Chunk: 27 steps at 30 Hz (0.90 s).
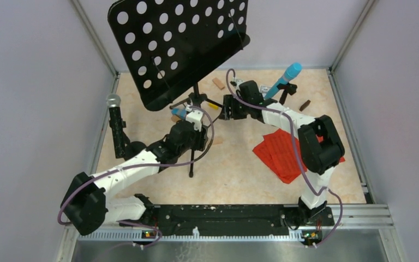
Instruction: Pack up the instrument practice props
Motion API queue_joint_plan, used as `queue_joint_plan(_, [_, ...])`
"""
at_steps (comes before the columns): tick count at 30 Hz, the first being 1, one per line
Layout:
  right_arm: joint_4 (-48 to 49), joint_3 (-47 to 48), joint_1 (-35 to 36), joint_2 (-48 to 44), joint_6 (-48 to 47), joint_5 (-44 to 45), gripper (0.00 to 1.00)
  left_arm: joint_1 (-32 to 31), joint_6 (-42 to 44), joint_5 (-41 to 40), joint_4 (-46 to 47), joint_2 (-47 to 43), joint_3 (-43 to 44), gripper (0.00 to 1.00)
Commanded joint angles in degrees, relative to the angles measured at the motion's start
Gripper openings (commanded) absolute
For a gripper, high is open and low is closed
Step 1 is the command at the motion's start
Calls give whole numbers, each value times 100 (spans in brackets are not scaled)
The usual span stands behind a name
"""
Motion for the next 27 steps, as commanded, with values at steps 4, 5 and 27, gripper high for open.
queue_joint_plan(4, [-47,1307,-88,396,-186,-49,58,-311,-241,790,119,469,262,69])
queue_joint_plan(5, [-111,1455,-106,451,-177,-58,59,-343,-294,839,176,526,268,72])
queue_joint_plan(27, [-312,761,-234,-651,-451,-162,62,-1516,-1289,673,1034,1291,352,99])
